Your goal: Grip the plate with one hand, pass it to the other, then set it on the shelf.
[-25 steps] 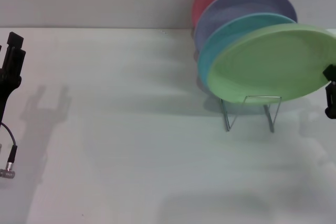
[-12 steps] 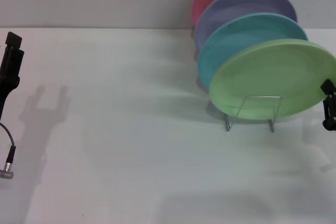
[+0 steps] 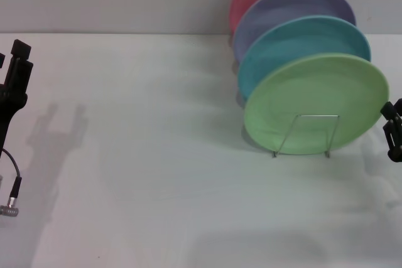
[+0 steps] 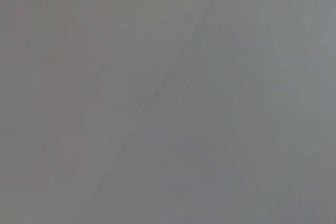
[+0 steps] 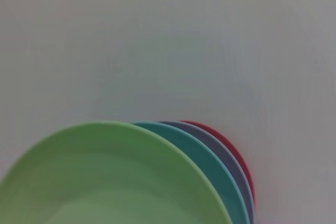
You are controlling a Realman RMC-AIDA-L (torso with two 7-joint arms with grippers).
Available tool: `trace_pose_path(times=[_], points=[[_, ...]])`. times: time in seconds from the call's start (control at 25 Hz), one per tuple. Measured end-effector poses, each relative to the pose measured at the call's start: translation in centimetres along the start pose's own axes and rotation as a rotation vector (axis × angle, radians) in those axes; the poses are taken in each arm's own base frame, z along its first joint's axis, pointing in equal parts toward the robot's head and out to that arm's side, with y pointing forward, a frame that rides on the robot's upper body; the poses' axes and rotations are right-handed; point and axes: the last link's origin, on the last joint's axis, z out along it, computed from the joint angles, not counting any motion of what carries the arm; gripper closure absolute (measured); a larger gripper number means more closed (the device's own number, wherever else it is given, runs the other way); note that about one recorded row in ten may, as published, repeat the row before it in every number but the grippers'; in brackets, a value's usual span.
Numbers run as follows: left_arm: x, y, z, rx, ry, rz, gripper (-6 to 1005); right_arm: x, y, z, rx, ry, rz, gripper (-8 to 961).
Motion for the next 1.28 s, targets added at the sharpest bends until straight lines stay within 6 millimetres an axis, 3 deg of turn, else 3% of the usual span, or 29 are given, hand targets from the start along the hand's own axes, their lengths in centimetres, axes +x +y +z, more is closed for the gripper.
trace_pose_path(times=[0.28, 0.56, 0.64, 1.0, 1.28], points=[[0.0, 0.0, -0.1, 0.0, 0.002, -0.001, 199, -0.7, 0.2, -0.9, -0.012, -0.053, 0.006, 686], [0.1, 0.0, 0.0, -0.012, -0.002, 0.009, 190, -3.3, 1.2, -5.4, -0.016, -0.28, 0.063, 573], [0.1, 0.0, 0.2, -0.026, -0.005, 0.041, 187, -4.3, 0.2, -7.0, 0.092, -0.369, 0.082, 571], [-0.7, 1.3, 1.1, -0.152, -0.042, 0.395, 175, -5.2, -3.9, -7.6, 0.299, -0.435, 0.131, 564], [-0.2, -0.2, 1.8, -0.092, -0.042, 0.467, 159, -5.6, -6.2, -6.0, 0.423, -0.457, 0.13, 423]])
